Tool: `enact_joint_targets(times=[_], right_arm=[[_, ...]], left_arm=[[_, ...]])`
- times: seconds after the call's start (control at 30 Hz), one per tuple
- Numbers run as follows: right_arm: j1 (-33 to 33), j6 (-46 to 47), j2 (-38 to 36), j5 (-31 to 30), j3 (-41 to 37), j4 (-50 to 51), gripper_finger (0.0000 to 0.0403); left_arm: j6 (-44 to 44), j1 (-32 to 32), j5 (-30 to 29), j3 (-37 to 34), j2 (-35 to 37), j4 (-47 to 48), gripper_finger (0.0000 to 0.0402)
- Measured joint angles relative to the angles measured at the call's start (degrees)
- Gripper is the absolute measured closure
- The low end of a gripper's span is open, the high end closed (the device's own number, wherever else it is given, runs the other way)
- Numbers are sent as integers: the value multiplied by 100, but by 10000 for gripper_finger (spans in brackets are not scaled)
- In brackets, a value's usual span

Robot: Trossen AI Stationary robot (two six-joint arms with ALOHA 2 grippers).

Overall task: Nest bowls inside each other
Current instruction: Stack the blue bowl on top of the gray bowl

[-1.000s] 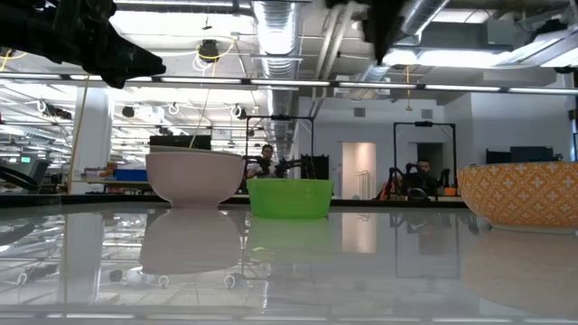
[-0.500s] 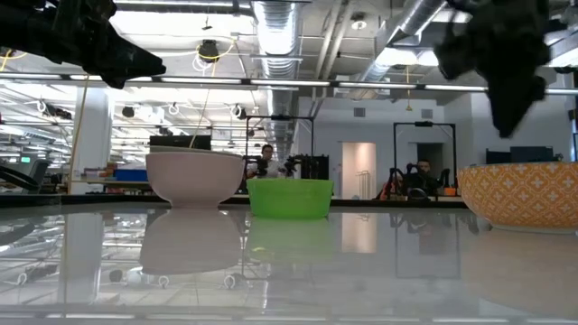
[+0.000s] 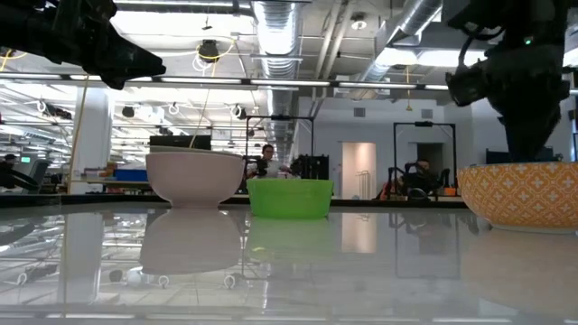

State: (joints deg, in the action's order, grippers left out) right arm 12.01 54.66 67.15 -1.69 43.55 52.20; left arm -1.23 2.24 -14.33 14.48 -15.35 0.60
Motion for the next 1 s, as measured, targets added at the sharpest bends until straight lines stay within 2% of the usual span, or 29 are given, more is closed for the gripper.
enact_joint_targets(times=[0.43,0.53,0.77,1.0], right_arm=[[-20,-627,1033,24,2,-145,240],[-102,-674,1105,230,2,-191,269],[-369,-810,1026,389,12,-192,383],[-819,-1054,710,606,188,-266,383]], left_arm=[[-2,0,2,0,0,9,274],[0,-2,2,0,0,7,274],[24,-2,3,0,0,4,274],[44,-2,4,0,0,4,274]])
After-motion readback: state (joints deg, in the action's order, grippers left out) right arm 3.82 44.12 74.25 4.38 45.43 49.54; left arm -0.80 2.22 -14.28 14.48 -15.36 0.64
